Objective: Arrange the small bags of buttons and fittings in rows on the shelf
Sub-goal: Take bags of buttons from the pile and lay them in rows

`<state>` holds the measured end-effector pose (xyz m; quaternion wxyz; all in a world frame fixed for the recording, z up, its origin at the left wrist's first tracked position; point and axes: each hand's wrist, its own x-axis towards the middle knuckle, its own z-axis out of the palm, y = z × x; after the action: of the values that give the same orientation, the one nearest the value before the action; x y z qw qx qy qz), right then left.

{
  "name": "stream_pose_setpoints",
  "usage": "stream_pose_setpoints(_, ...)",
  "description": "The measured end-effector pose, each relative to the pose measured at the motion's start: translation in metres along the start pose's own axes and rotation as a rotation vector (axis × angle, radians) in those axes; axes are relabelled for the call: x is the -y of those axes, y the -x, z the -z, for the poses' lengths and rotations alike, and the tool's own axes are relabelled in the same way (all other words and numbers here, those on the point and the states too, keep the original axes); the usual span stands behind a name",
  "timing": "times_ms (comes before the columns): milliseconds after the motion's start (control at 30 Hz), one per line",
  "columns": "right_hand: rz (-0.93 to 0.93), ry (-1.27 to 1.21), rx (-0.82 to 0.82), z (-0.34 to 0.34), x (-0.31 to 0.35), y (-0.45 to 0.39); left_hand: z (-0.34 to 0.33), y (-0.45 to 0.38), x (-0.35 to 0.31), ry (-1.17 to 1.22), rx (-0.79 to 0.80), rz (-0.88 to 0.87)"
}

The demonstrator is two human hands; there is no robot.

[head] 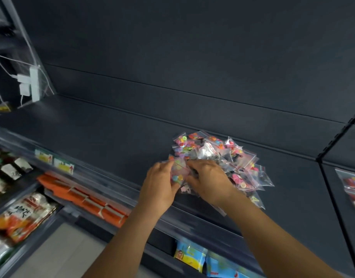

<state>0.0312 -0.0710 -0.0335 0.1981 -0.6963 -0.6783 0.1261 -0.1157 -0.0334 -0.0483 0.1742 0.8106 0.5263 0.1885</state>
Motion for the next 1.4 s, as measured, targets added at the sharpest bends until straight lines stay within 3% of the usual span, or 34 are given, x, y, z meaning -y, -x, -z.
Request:
stream_pose_setpoints(267,-0.072,-0.075,-0.009,-0.005,0.015,-0.007,0.003,-0.01,0.008,0.346,0.006,0.045)
stream_pose_setpoints(433,-0.277,-0.344,-0.029,0.004,0.017,-0.013,0.013,-0.018,0.005,0.543,-0.005,0.077)
stream_pose_setpoints(567,-0.343,-0.251,-0.091,0.011,0.012,-0.016,0.017,-0.033,0.013,0.309,-0.015,-0.019)
stream_pose_setpoints(667,-0.353,-0.202,-0.13,0.012,0.008,-0.018,0.014,-0.041,0.017,0.046,0.12,-0.068)
stream_pose_setpoints(867,-0.375,-0.27,-0.165,0.005,0.003,-0.019,0.015,-0.048,0.016,0.036,0.11,-0.041)
stream_pose_setpoints(1167,-0.4,-0.647,-0.282,0.021,0.004,-0.009,0.027,-0.05,0.002,0.422,0.029,0.031)
stream_pose_setpoints(1400,-0.484,-0.773,-0.489,0.051,-0.019,0.024,0.011,-0.039,-0.051,0.672,0.121,0.014)
